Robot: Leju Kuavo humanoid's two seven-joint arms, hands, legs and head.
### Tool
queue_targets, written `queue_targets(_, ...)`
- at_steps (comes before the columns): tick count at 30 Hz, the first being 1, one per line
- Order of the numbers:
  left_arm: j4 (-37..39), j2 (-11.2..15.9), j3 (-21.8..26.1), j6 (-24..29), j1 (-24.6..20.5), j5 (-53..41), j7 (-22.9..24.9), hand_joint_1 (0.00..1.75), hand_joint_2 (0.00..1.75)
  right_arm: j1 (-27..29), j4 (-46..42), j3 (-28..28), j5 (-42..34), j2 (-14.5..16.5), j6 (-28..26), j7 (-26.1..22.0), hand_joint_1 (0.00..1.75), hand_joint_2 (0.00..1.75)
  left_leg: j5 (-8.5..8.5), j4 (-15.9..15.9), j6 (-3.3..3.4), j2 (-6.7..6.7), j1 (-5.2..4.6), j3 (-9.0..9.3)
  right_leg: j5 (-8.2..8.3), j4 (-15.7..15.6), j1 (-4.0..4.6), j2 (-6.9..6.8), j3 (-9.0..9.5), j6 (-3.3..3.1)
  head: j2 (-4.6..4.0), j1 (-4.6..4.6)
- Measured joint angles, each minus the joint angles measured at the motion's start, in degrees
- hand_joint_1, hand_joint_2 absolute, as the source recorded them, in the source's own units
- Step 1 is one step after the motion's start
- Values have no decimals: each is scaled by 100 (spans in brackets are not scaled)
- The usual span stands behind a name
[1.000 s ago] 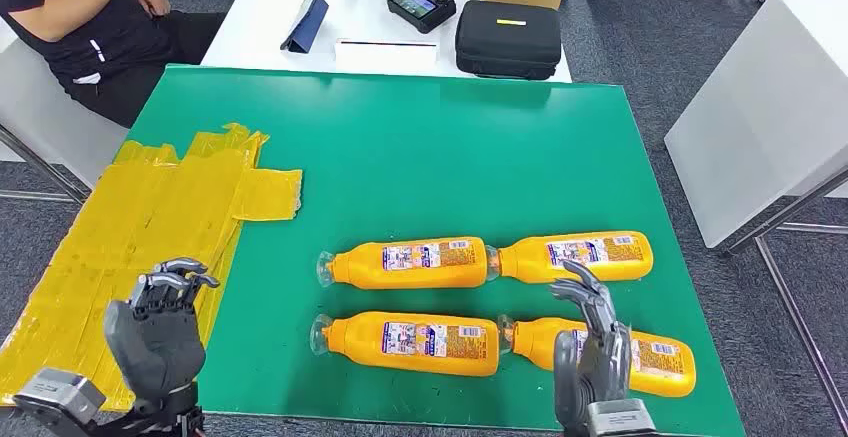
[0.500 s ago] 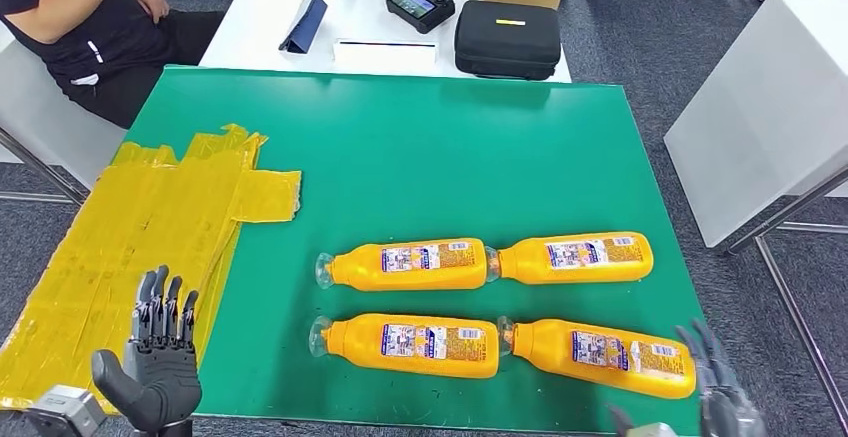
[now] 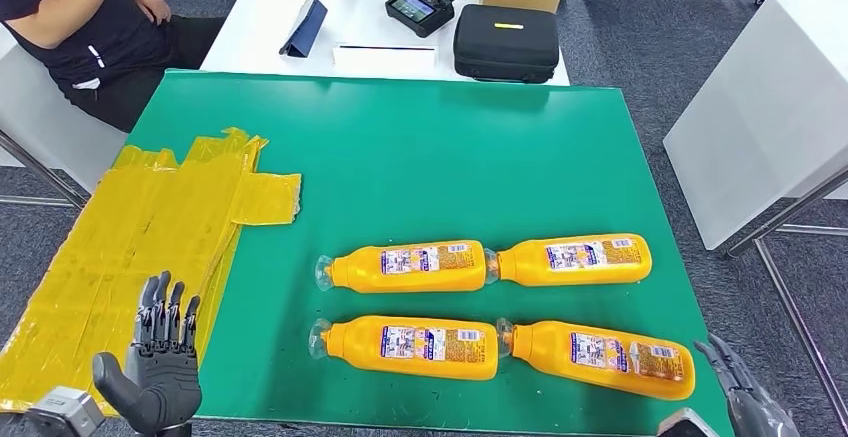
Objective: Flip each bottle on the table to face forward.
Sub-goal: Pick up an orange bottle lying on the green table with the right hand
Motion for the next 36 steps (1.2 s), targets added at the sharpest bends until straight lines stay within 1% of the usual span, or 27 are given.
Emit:
queue_targets(5, 80, 75, -52, 5, -24, 23, -21, 0, 0, -225, 281, 270, -17, -274, -2, -11, 0, 175, -1, 0, -1, -2, 1, 0, -4, 1, 1, -1, 41, 4, 0, 0)
queue_targets(9, 118, 111, -63, 9, -33, 44, -26, 0, 0, -351, 402, 414, 30, -365, 29, -7, 0, 175, -6, 0, -4, -1, 1, 1, -8, 1, 0, 0, 41, 2, 0, 1)
queue_targets(11, 133, 133, -81, 11, -41, 78, -29, 0, 0, -557, 494, 546, 176, -316, 157, 10, 0, 175, -8, 0, -5, 2, 1, 3, -10, 1, 0, 2, 37, 1, 0, 1)
queue_targets(14, 145, 172, -133, 15, -60, 141, -31, 0, 0, -953, 700, 800, 425, -150, 413, 23, 0, 175, -11, -1, -5, 3, 1, 13, -14, 0, 0, 3, 11, -1, 0, 0)
queue_targets(18, 170, 227, -184, 14, -86, 249, -36, 0, 0, -1322, 956, 1009, 518, -2, 571, -62, 0, 175, -14, -1, -3, 1, 1, 19, -19, 0, 0, 2, 1, -4, 0, 1)
queue_targets(23, 254, 261, -227, -33, -165, 321, -42, 0, 0, -1567, 1138, 1139, 698, 117, 632, -90, 0, 175, -12, 0, -3, -1, 1, 18, -17, 1, 0, 2, 52, -3, 0, 0)
queue_targets(26, 309, 263, -246, -88, -231, 321, -20, 0, 0, -1710, 1217, 1240, 1001, 237, 643, -14, 0, 175, -12, 0, -3, -1, 1, 19, -16, 2, 0, 2, 60, -3, 0, 1)
queue_targets(31, 372, 254, -288, -170, -308, 243, 81, 0, 0, -1918, 1335, 1424, 1278, 441, 757, 156, 0, 175, -13, -1, -4, -1, 2, 20, -18, 2, 1, 2, 60, -4, 0, 0)
queue_targets(33, 377, 237, -287, -198, -320, 204, 129, 0, 0, -1981, 1400, 1512, 1335, 486, 899, 259, 0, 175, -13, -1, -4, -1, 2, 20, -18, 2, 1, 2, 61, -4, 0, 1)
queue_targets(36, 380, 205, -267, -258, -332, 190, 197, 0, 0, -2111, 1543, 1669, 1318, 505, 1301, 398, 0, 175, -13, -1, -3, 0, 2, 23, -17, 1, 1, 3, 62, -4, 0, 1)
